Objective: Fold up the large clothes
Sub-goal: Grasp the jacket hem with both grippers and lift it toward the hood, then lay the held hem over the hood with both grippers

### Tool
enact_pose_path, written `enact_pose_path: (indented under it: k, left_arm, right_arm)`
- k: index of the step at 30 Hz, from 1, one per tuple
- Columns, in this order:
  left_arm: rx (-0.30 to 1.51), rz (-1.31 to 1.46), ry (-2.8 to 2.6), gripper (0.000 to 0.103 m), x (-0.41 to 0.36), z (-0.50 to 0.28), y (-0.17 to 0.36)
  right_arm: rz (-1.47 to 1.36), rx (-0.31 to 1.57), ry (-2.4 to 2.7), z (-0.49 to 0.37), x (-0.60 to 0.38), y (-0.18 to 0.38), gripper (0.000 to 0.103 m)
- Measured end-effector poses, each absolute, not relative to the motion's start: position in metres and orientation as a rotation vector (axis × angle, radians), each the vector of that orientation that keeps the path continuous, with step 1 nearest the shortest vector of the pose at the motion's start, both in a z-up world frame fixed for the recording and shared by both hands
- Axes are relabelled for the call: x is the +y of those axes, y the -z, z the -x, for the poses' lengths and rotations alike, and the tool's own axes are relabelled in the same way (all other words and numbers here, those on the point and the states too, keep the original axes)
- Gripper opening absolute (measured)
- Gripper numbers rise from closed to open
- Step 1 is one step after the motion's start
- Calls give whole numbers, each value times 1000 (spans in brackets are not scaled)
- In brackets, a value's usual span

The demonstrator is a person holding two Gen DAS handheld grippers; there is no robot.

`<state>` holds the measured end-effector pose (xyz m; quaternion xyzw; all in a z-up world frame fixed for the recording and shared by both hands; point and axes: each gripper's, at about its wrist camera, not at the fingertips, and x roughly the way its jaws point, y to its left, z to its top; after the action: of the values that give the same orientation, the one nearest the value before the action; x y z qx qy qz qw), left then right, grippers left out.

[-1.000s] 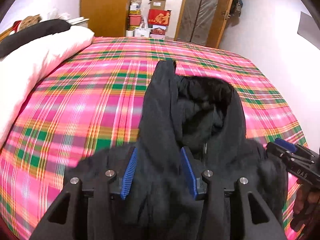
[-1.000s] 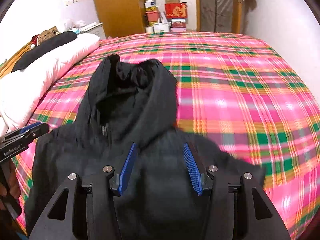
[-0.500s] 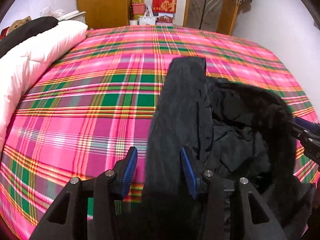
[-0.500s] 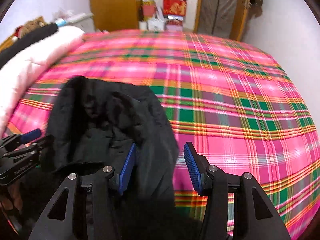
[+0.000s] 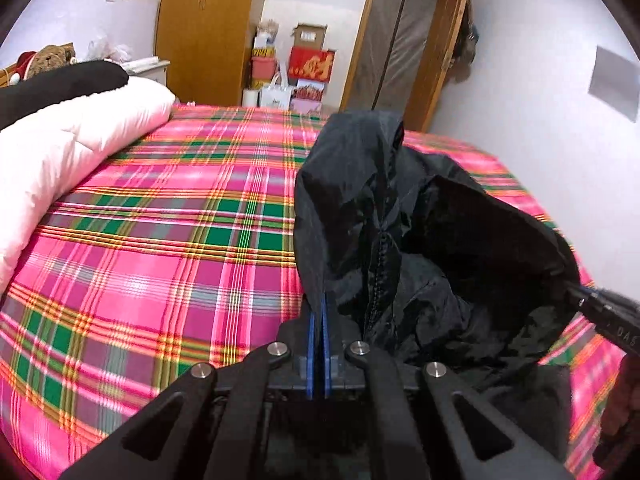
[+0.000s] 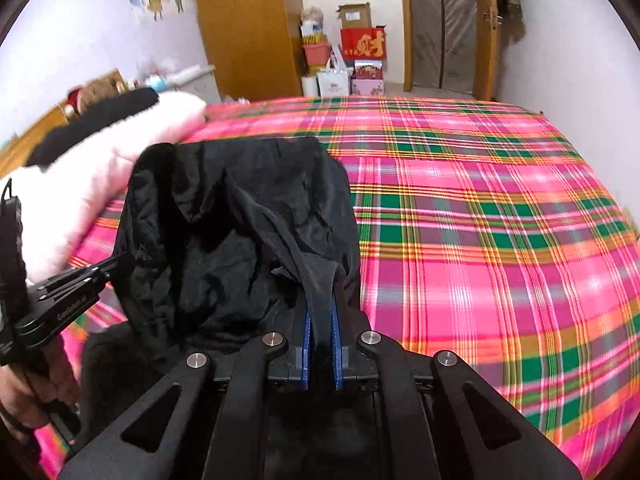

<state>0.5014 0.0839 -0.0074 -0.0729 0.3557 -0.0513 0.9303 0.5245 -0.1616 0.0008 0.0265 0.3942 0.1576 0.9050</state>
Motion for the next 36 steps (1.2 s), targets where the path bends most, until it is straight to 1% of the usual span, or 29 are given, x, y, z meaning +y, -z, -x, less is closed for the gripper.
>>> enact_pose_path:
  k: [4,8,12,14,19,22,26,28,29,30,31,32,33,35,36]
  left_arm:
    - [692,194,125,3,89,-453,-9]
    - [684,223,121,3,90,-409,-8]
    - [681,250,105,3,91,-362,4]
    - [696,265,94,3,91,-341,15]
    - [750,333,41,3,98,-312,43]
    - [789,358,1,3,104,-297,53]
    - [826,349,-46,3,111,-272,59]
    - [851,344,-67,3,117,-263,62]
    - [853,346,-72,3,119,-257,61]
    - [846,346,-82,3,122,-251,58]
    - [830,345,-95,4,124,-246,53]
    - [811,350,-98,4,126,-242,49]
    - [788,358,-96,5,128,-241,43]
    - [753,377,-76,13,131,-244,34]
    - [742,381,-62,29,131,-249,32]
  right_arm:
    - [-124,819,-331,-477,-175,-7,8]
    - [-179,847,-339,-437,-182,-1,8]
    - [-224,880,-335,-404,-190,16,8]
    - [-249,922,-325,-390,-195,34,8]
    - [-283,1026,-284,-372,-210,81,8]
    - [-317,1076,-279,-363,-217,98,8]
    - [-364,1110,-287,-341,-229,106,8]
    - [-377,1111,-276,-334,-235,104,10]
    - [-383,1106,-275,-331,-236,101,15]
    - [-398,1094,-280,-326,-238,96,23]
    - [-411,1084,-286,-328,-241,93,29]
    - [-431,1066,-299,-326,-242,87,45]
    - [-449,1050,-312,-325,-242,82,57]
    - [-487,1019,-362,-329,-236,69,58]
    - [-494,1015,-376,-332,-236,69,58]
